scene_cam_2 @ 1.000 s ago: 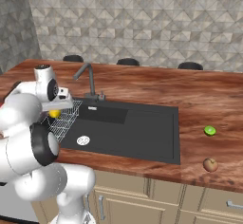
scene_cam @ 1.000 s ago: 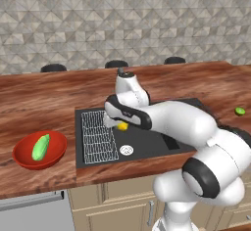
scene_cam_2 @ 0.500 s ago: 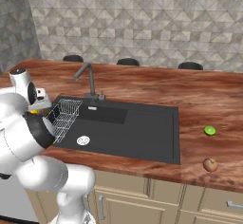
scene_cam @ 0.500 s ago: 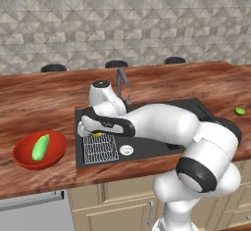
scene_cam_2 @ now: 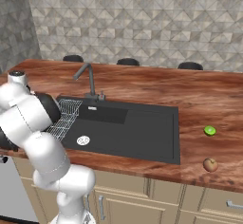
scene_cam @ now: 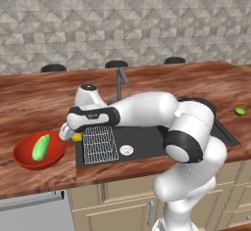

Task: There is a mixed pile of frozen fruits and vegetables on the counter. Locate all the frozen vegetables and place the items in a bowl on the counter. Take all the frozen fruits and defrost them in a running sink.

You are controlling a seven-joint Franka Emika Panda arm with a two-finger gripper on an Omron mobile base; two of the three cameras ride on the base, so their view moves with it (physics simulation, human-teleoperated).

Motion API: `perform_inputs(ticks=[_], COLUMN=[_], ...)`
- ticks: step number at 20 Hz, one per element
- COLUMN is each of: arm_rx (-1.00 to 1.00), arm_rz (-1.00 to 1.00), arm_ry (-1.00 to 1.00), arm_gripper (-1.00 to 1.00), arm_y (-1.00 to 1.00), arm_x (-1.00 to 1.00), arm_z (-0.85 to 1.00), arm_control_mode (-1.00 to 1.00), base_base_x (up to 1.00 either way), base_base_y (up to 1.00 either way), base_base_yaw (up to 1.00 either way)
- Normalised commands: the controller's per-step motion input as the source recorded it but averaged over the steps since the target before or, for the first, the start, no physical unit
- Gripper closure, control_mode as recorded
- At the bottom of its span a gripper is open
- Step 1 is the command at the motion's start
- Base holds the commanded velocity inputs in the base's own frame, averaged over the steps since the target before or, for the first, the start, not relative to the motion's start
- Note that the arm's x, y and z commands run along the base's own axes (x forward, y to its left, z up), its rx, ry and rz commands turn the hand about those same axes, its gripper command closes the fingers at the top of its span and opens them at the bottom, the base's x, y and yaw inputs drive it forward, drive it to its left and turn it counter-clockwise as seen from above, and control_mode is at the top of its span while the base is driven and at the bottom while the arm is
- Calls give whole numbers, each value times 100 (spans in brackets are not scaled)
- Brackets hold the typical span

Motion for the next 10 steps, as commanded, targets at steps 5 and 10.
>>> perform_inputs(ticks=[5,10], arm_rx=[-10,-5], arm_rz=[2,-2], arm_ry=[-1,-4], arm_gripper=[100,100], arm_y=[96,58], arm_x=[1,16], arm_z=[24,-14], arm_control_mode=[-100,-100], base_base_x=[0,0], base_base_y=[0,0], base_base_yaw=[0,0])
